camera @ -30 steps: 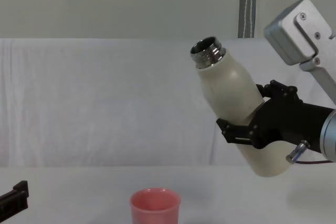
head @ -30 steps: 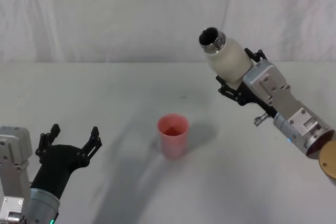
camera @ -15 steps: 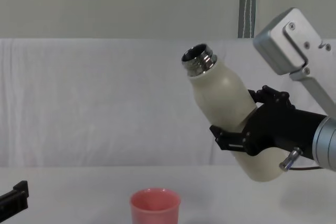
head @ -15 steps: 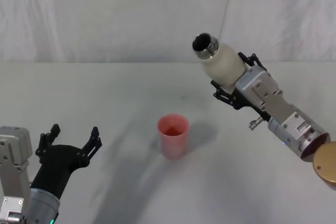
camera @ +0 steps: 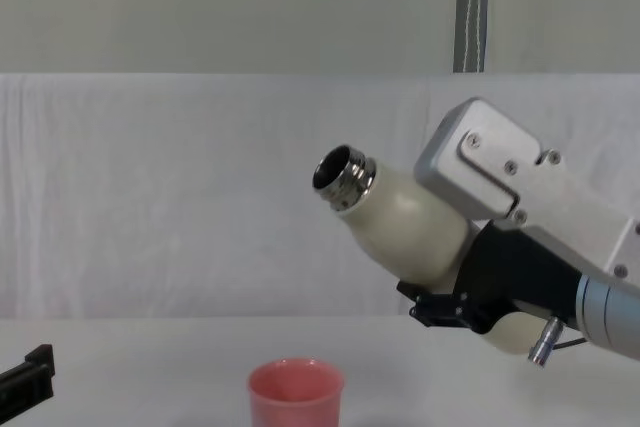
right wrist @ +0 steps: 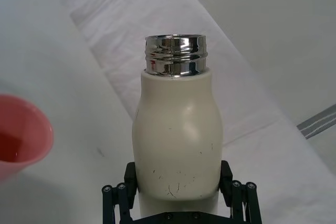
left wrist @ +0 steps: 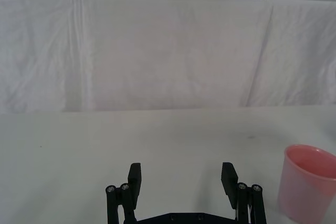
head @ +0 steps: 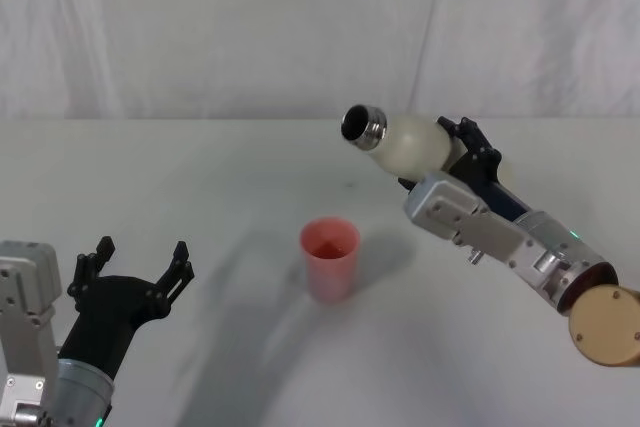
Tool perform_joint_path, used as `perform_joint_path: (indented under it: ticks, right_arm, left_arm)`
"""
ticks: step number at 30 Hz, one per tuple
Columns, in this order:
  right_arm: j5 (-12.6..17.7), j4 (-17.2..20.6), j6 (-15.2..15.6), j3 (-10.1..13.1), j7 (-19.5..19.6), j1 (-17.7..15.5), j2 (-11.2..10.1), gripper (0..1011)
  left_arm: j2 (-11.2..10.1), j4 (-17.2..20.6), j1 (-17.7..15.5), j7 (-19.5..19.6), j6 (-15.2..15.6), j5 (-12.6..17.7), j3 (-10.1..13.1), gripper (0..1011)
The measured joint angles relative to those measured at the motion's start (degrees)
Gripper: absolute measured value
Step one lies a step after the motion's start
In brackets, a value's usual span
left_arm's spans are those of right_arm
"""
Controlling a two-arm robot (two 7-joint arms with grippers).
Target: Grasp the thermos with one hand and pour water into the cup lid.
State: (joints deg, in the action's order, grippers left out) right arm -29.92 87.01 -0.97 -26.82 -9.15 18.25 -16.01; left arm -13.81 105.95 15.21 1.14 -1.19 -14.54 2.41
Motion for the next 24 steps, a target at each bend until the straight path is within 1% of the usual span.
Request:
perform_joint_path:
  ticks: [8,11,18,19,24]
  right_arm:
    - [-4.62,-0.22,0.49,-1.69,0.93,0.32,-0.68,950]
    - [-6.91,-0.31,0.82,-2.55,1.30,0.39,-1.05,950]
    - [-9.61,-0.69,0.99,-3.44,2.28,0.37,-1.18,950]
    - [-10.71,-0.93,1.04,-3.90,2.64,0.49,-1.32,950]
    - [-13.87,-1.57,1.37,-5.08,3.74,0.89,-1.68,950]
  left_arm:
    - [0.00,0.00,0.00,0.00,0.00,0.00,0.00,1001]
    - [0.00,0.00,0.00,0.00,0.00,0.00,0.00,1001]
    - [0.00,0.00,0.00,0.00,0.00,0.00,0.00,1001]
    - [0.00,0.00,0.00,0.00,0.00,0.00,0.00,1001]
    - [0.00,0.00,0.00,0.00,0.00,0.00,0.00,1001]
